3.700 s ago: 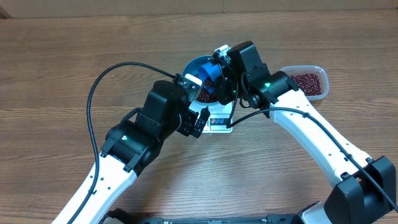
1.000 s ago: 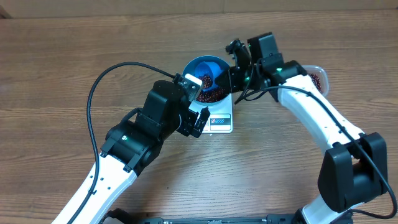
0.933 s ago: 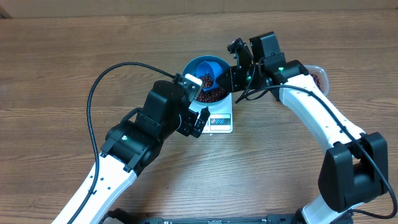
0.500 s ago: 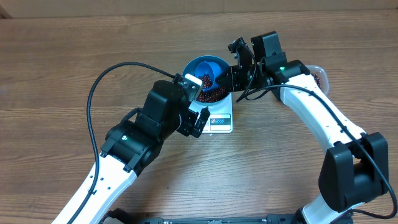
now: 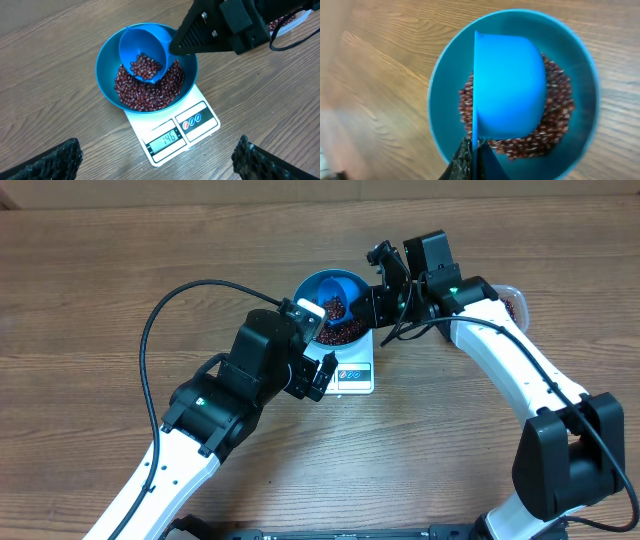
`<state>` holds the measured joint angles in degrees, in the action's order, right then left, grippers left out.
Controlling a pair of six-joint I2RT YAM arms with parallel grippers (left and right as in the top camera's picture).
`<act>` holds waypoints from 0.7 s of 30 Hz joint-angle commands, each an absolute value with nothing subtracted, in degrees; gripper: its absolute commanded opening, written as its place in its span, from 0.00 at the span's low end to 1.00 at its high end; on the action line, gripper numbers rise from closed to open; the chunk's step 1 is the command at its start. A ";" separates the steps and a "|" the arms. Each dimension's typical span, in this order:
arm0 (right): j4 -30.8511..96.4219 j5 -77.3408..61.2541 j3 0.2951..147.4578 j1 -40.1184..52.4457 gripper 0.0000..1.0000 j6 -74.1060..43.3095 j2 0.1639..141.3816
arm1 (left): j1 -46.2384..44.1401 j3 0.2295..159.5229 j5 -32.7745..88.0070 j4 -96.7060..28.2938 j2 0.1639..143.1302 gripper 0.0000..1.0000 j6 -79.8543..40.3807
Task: Scoop item into bowl and weigh 150g on scale
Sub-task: 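Tilt the blue scoop over the teal bowl to trickle in beans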
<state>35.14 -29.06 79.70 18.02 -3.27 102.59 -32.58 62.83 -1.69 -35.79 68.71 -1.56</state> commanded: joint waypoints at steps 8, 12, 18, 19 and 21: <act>35.22 -22.55 80.01 18.52 0.04 6.00 96.88 | -32.38 64.34 -1.48 -35.75 68.79 0.99 -1.72; 35.42 -21.21 80.01 20.60 0.04 6.13 96.53 | -32.38 64.34 -1.48 -35.73 68.79 1.00 -1.72; 34.87 -14.59 79.99 22.24 0.04 6.07 96.53 | -32.38 64.34 -1.48 -35.73 68.79 0.99 -1.69; 35.79 -14.57 79.99 22.35 0.04 6.07 96.53 | -32.36 64.34 -1.50 -35.75 68.79 1.00 -1.69; 35.48 -14.37 79.99 22.39 0.04 6.09 96.53 | -32.38 64.34 -1.65 -35.73 68.79 1.00 -1.69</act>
